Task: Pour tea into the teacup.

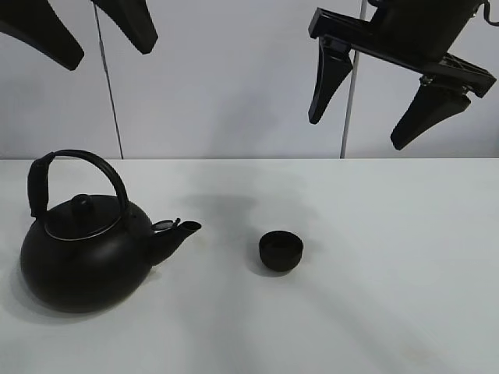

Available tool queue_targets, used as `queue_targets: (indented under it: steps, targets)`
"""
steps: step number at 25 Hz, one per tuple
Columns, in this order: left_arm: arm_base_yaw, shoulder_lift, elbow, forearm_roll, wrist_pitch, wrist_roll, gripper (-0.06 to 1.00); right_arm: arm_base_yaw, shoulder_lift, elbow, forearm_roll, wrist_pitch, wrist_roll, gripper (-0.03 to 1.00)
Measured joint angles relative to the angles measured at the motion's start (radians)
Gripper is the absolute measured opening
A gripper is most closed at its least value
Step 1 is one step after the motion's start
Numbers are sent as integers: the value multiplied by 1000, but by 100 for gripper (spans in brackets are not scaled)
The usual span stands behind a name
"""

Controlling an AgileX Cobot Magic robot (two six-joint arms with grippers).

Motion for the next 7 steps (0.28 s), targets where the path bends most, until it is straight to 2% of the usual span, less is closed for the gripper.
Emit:
queue_targets:
  steps: [7]
  targets:
    - [0, 0, 0, 0, 0, 0, 57, 0, 0, 0, 0, 0, 0, 62]
